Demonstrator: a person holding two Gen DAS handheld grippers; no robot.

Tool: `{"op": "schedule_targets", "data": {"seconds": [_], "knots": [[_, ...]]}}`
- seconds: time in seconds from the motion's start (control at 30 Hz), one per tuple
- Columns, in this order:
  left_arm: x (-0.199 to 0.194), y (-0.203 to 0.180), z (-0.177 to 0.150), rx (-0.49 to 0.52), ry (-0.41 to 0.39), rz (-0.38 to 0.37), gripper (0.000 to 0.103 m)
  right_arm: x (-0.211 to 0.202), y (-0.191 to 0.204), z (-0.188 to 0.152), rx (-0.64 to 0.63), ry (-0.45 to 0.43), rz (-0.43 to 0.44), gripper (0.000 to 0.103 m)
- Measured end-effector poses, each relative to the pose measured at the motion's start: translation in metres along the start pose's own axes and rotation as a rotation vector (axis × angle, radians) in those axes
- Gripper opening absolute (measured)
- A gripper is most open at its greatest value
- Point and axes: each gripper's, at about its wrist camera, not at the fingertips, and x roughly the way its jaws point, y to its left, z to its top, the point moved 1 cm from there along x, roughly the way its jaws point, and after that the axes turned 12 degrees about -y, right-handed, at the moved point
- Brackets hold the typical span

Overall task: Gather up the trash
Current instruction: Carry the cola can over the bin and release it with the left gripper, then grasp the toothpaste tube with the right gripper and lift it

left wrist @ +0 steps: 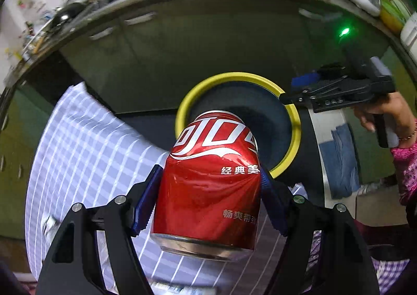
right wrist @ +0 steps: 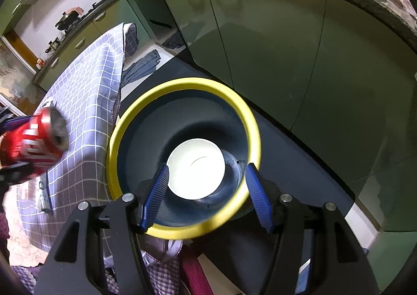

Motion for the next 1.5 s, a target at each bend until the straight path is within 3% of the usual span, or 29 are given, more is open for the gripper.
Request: {"op": "schedule_targets", "data": {"seconds": [0.2, 0.3, 0.43, 0.57, 0.77, 0.93, 1.13, 1.33, 1.5], "knots": [[0.053, -0.027, 0.029, 0.044, 0.052, -0.004, 0.072, -0.021, -0.012, -0.002, 0.006, -0.034, -0.004, 0.059], [0.068, -0.029, 0.038, 0.021, 0.058, 0.007, 0.084, -0.032, -0.016, -0.003, 0.004, -0.050, -0.013, 0.062], [0.060, -0.023, 0.041, -0.024, 0.018, 0.023, 0.087, -0.040, -0.015, -0.005, -0.005, -0.064, -0.019, 0.062], [0.025, -0.005, 0.029, -0.088, -0.053, 0.043, 0.087, -0.041, -0.005, -0.006, -0.023, -0.064, -0.002, 0.062], [-0.050, 0.028, -0.015, -0.208, -0.176, 0.129, 0.088, -0.027, 0.030, -0.008, -0.085, -0.024, 0.044, 0.062], [-0.114, 0.058, -0.076, -0.316, -0.245, 0.331, 0.092, -0.019, 0.078, -0.010, -0.159, -0.005, 0.117, 0.062], [-0.173, 0.096, -0.162, -0.481, -0.282, 0.471, 0.094, -0.013, 0.161, -0.016, -0.287, 0.034, 0.250, 0.062], [-0.200, 0.102, -0.227, -0.549, -0.282, 0.557, 0.094, -0.009, 0.242, -0.032, -0.400, 0.086, 0.386, 0.061], [-0.203, 0.097, -0.254, -0.569, -0.274, 0.575, 0.095, 0.002, 0.290, -0.051, -0.458, 0.159, 0.456, 0.048]]}}
